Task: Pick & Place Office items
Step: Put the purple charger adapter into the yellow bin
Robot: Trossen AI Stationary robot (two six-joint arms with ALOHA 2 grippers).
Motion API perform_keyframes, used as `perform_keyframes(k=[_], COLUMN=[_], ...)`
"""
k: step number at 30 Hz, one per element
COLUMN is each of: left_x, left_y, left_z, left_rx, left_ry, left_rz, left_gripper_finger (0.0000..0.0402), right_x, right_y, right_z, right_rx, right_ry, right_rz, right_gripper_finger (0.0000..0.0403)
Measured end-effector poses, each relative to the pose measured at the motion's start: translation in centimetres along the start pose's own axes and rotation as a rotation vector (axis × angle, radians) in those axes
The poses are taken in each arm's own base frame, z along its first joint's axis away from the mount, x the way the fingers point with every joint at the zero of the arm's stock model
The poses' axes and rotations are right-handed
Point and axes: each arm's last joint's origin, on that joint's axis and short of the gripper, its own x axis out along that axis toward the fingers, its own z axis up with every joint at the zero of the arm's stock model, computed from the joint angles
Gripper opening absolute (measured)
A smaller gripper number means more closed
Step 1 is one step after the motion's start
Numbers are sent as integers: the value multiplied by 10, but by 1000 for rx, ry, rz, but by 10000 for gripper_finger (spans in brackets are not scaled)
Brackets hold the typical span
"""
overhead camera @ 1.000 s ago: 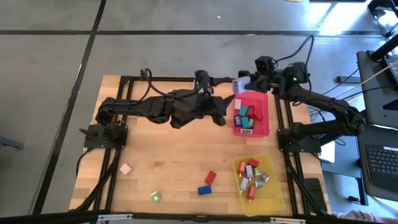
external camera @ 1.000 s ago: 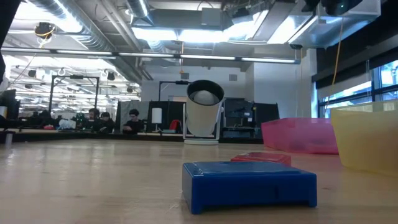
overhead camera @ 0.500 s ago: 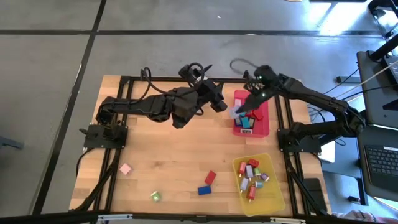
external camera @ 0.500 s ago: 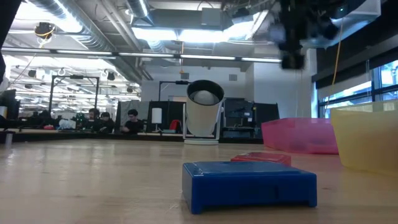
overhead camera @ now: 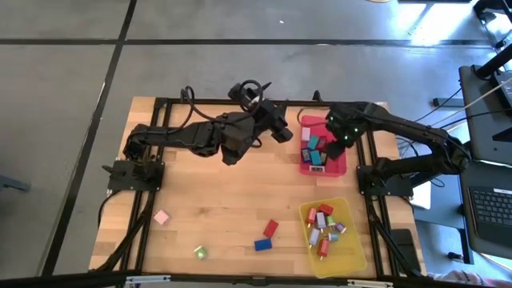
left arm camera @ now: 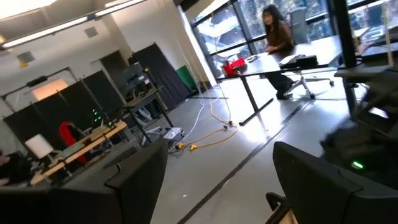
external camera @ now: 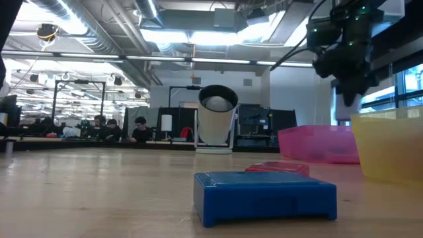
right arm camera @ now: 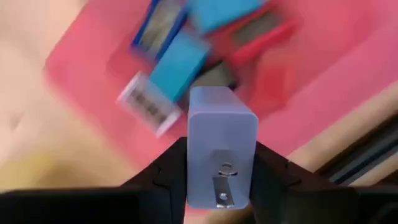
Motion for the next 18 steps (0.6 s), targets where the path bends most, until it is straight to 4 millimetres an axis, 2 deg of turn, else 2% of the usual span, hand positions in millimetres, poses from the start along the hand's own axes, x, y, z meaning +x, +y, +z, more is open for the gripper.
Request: perform_keyframes(k=[4,12,18], left_x=[-2,-3,-2], left_y=[1,1,0], left_z=[0,-5,-9], left_rx=[-10,29,-5], left_ry=[23,65,78], left_rz=[56,114,114], left_gripper_finger=[290,290,290], right_x=[-4,-22,-24], right_y=[16,47,68], right_z=[-17,-58,-86], right_rx=[-77,-204,-429], right_ry=[89,100,150], right_rz=[110,266,300], right_gripper_finger=[128,128,129])
